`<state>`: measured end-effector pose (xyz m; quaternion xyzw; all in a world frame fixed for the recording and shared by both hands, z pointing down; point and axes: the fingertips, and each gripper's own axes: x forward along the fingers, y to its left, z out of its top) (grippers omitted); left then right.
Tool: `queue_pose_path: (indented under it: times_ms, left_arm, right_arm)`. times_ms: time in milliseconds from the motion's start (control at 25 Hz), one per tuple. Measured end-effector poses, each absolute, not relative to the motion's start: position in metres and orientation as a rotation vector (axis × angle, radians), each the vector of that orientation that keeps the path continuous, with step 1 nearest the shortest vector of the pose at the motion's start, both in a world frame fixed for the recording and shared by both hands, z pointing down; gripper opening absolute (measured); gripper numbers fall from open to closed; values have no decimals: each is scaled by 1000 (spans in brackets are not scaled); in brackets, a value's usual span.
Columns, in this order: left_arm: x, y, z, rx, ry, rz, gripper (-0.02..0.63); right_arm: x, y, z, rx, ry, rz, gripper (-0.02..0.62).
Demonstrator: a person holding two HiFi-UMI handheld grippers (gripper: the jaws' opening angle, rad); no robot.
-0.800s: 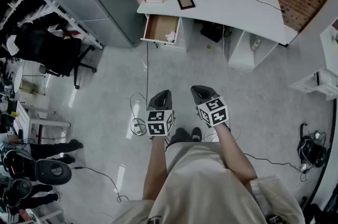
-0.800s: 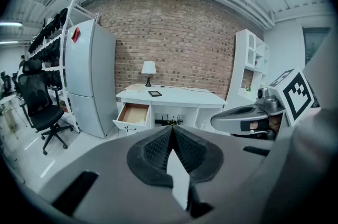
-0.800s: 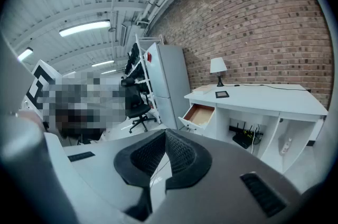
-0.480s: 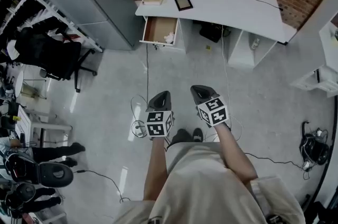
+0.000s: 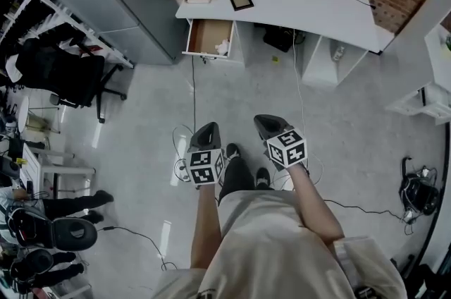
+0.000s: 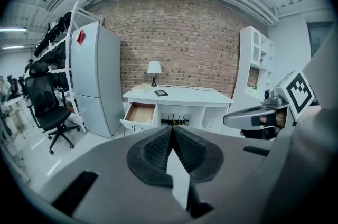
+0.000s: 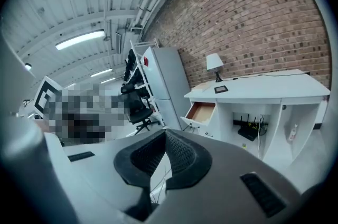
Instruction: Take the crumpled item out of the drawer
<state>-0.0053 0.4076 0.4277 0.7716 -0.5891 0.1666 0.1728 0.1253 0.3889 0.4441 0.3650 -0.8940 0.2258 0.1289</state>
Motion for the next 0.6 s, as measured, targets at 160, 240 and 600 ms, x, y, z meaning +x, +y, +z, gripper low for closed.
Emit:
queue_pose_path:
  times_ms: [160, 240, 600]
  left_arm:
    - [-21, 399, 431, 2163, -1700, 469, 15]
    - [-28, 391, 432, 2159, -1708, 472, 15]
    - [-54, 328, 432, 2164, -1698, 460, 15]
  right_arm:
    - [123, 379, 450, 1052, -2587, 682, 25]
    - [121, 370, 452, 1058, -2581, 685, 25]
    - [101, 309, 455, 1110, -2561, 721, 25]
